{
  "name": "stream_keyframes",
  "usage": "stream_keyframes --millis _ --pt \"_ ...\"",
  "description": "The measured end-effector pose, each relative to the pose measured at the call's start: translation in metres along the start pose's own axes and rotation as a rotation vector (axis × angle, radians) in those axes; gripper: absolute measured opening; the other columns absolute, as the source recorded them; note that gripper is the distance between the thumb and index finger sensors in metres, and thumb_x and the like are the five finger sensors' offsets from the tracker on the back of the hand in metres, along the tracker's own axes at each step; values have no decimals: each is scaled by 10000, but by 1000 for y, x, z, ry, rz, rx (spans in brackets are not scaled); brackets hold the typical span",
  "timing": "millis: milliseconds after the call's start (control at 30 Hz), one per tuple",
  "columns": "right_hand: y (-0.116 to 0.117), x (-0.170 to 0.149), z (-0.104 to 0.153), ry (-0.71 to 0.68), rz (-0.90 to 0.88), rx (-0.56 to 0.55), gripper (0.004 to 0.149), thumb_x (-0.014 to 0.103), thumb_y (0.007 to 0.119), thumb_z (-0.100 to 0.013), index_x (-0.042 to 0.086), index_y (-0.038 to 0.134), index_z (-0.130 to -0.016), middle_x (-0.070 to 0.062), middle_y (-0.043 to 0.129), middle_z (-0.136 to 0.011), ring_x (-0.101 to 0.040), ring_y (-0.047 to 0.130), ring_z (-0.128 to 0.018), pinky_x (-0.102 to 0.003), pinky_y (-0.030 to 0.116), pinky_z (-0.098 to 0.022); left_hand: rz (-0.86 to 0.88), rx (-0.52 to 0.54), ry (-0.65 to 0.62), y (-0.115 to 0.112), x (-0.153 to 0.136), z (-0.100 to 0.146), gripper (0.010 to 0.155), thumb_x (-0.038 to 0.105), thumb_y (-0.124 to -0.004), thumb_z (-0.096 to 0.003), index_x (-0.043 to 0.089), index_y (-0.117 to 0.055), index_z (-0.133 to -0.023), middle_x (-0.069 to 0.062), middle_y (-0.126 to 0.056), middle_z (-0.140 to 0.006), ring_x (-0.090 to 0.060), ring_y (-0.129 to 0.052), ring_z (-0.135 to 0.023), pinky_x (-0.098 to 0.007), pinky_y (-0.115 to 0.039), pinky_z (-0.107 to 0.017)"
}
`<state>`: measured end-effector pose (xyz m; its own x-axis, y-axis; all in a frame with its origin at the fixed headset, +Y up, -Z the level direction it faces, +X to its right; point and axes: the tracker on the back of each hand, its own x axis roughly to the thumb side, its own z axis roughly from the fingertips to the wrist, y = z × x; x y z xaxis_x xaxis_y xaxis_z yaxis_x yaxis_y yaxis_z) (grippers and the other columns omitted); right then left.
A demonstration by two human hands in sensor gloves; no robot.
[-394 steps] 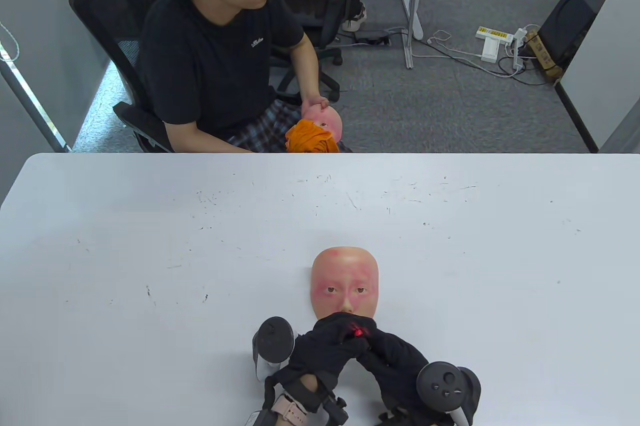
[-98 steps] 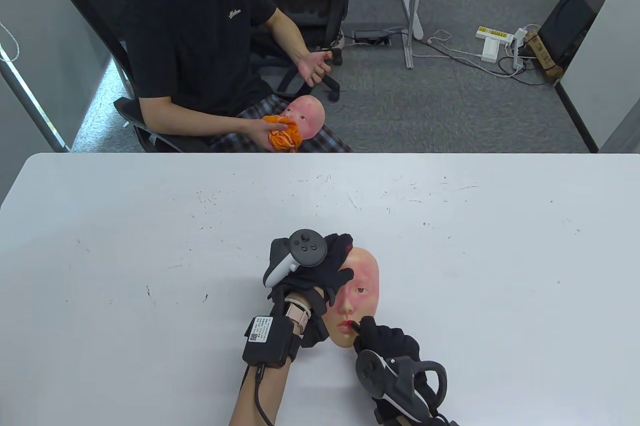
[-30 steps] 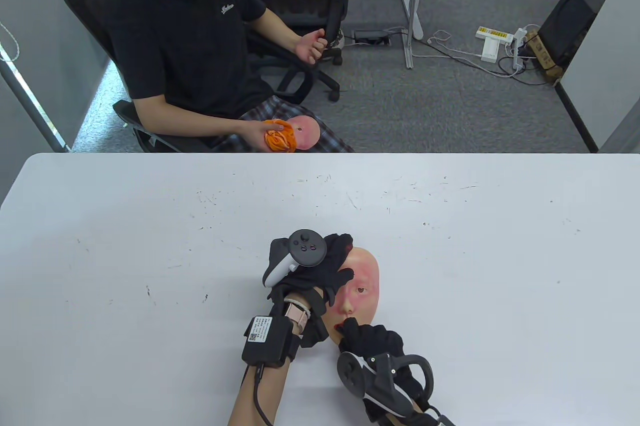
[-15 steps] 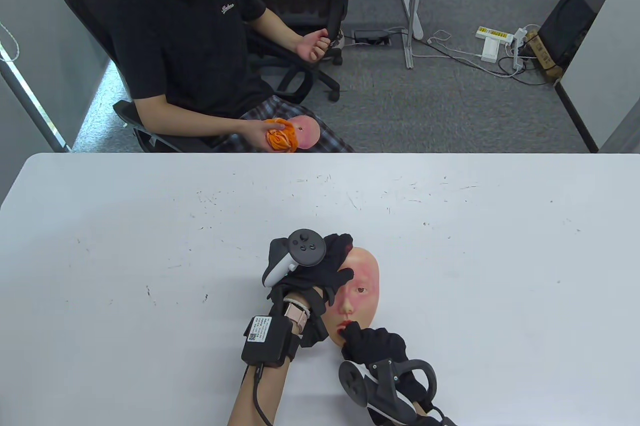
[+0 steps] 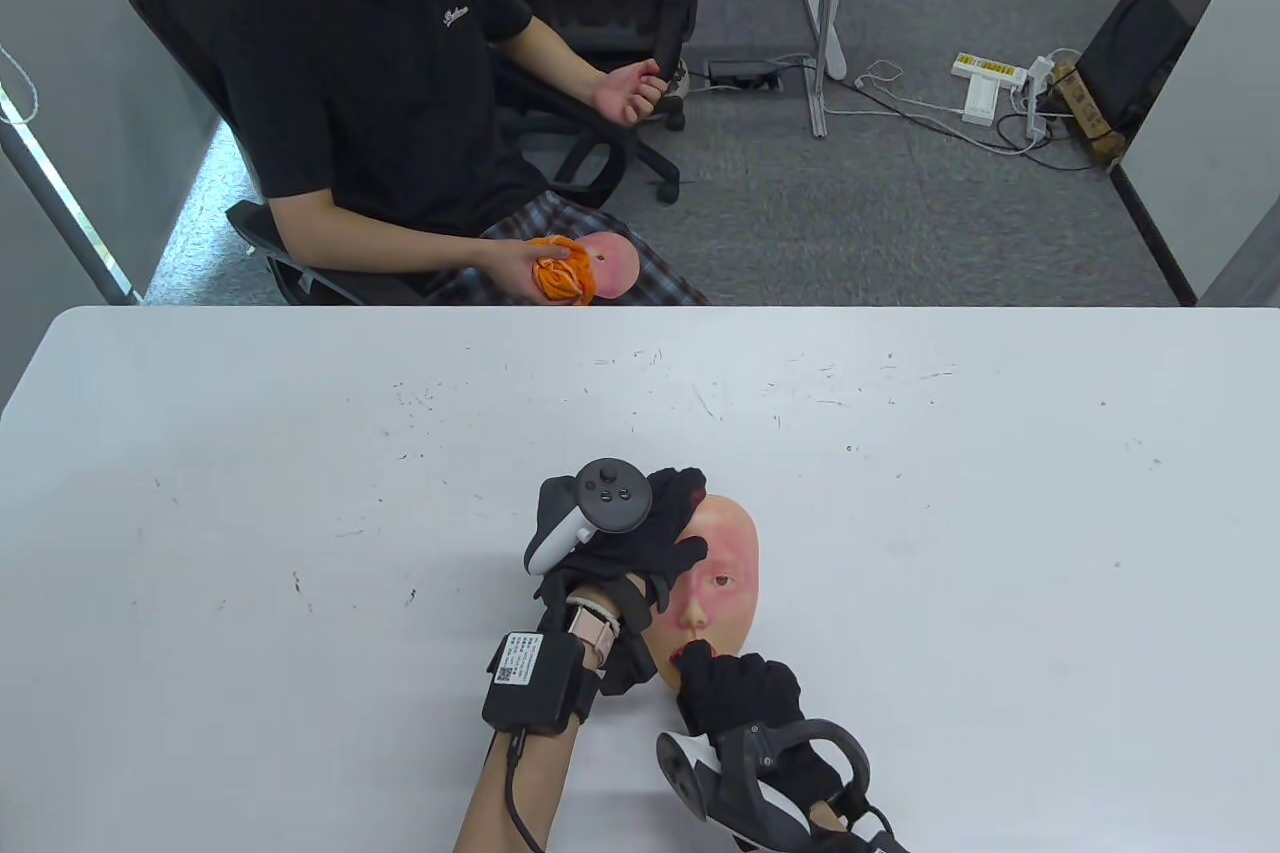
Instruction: Apply lipstick on mannequin lips
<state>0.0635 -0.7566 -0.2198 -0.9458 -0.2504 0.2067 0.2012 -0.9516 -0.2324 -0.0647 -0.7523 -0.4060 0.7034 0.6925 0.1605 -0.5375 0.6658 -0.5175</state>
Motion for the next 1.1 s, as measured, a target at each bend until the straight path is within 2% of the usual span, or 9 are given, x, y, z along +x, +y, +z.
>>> stream_keyframes --millis 100,233,367,533,767,1000,1100 --pt "0 -7 4 44 1 -49 508 433 726 -423 195 768 -870 19 903 -517 -232 915 -534 -441 746 -493 0 -1 0 0 0 0 757 427 -699 -517 418 -240 -1118 27 -161 -1190 -274 -169 -1093 -525 -232 -823" --pt "0 -4 1 -4 12 -35 510 448 709 -440 209 742 -890 39 896 -539 -215 912 -554 -427 749 -506 0 -3 -1 0 0 0 759 428 -700 -516 418 -238 -1119 26 -162 -1190 -275 -169 -1093 -525 -232 -823" --pt "1 9 -4 -34 109 7 510 467 687 -458 233 713 -910 67 888 -568 -190 915 -579 -410 759 -524 0 -3 -2 0 0 0 759 429 -699 -517 419 -237 -1119 26 -160 -1191 -276 -169 -1093 -525 -231 -823" --pt "-1 -2 2 5 77 -90 510 455 714 -418 218 772 -865 49 914 -511 -205 935 -525 -420 773 -482 5 0 -3 0 -1 0 759 429 -700 -516 419 -239 -1119 26 -162 -1190 -274 -169 -1093 -524 -231 -823" --pt "0 8 2 -57 166 -67 508 483 693 -431 251 749 -880 91 911 -528 -165 945 -541 -390 795 -493 5 -1 -2 0 -1 0 759 430 -698 -517 420 -236 -1119 28 -160 -1190 -275 -168 -1093 -524 -229 -823" --pt "0 -10 10 -9 105 -98 509 460 719 -409 221 785 -853 58 921 -496 -194 946 -510 -414 786 -472 6 -3 2 0 -1 0 757 430 -699 -516 422 -240 -1118 28 -162 -1191 -273 -168 -1094 -525 -230 -823" --pt "1 -8 8 -20 104 -95 510 463 711 -422 224 768 -869 58 913 -517 -192 939 -529 -411 780 -485 8 -1 0 0 -1 0 756 428 -699 -516 421 -241 -1118 28 -164 -1190 -275 -168 -1093 -524 -228 -823"
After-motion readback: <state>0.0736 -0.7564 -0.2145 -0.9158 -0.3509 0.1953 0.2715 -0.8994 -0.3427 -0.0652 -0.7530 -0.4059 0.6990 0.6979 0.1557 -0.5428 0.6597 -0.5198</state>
